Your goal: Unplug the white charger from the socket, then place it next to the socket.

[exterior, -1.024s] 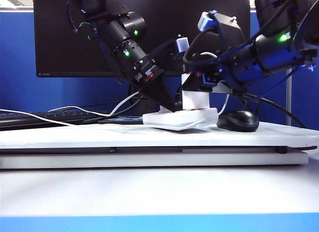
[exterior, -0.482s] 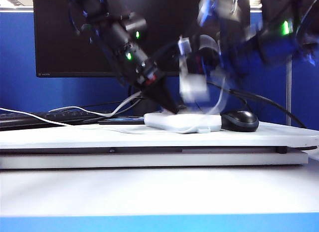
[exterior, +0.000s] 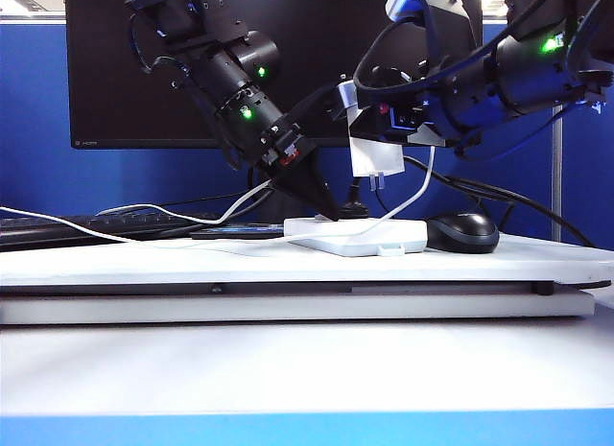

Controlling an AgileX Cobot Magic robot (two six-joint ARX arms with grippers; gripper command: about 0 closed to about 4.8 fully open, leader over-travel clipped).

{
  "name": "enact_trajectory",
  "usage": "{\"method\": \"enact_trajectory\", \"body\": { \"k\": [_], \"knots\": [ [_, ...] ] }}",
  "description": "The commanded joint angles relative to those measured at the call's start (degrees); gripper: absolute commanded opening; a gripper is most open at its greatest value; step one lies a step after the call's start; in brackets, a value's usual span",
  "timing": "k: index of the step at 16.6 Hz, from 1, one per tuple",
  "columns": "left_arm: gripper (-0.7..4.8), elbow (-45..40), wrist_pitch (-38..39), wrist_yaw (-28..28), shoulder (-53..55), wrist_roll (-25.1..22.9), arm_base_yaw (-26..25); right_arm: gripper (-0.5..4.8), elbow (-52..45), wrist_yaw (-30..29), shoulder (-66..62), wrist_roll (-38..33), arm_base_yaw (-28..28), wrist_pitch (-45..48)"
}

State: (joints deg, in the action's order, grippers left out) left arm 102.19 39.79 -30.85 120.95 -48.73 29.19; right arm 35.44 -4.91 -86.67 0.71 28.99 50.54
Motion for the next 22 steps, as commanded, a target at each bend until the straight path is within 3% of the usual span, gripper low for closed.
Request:
{"method": "enact_trajectory", "body": {
  "k": [1, 7, 13, 14, 17, 22],
  "knots": [
    [-0.06, -0.83, 0.24, 3.56, -1.4, 1.22, 0.35, -0.01, 1.46, -1.2, 1.42, -0.48, -0.22, 5.92],
    [-0.06, -0.81, -3.26, 0.79, -5.18, 4.44, 0.33, -0.01, 1.38, -1.44, 1.4, 0.0, -0.22, 0.2],
    [-0.06, -0.81, -7.65, -1.22, -11.96, 7.23, 0.2, -0.01, 1.49, -3.19, 1.44, -1.46, -0.2, 1.03],
    [-0.06, -0.81, -9.27, -0.26, -14.43, 7.52, 0.2, -0.01, 1.49, -4.55, 1.44, -4.09, -0.11, 1.2],
    [-0.06, -0.81, -14.91, 9.97, -21.46, 10.01, 0.17, -0.01, 1.66, -8.11, 1.42, -10.47, -0.07, 1.11],
    [-0.06, -0.81, -20.28, 10.58, -30.99, 16.09, -1.2, -0.01, 7.8, -10.29, 1.18, -11.17, 1.55, -6.82]
  ]
}}
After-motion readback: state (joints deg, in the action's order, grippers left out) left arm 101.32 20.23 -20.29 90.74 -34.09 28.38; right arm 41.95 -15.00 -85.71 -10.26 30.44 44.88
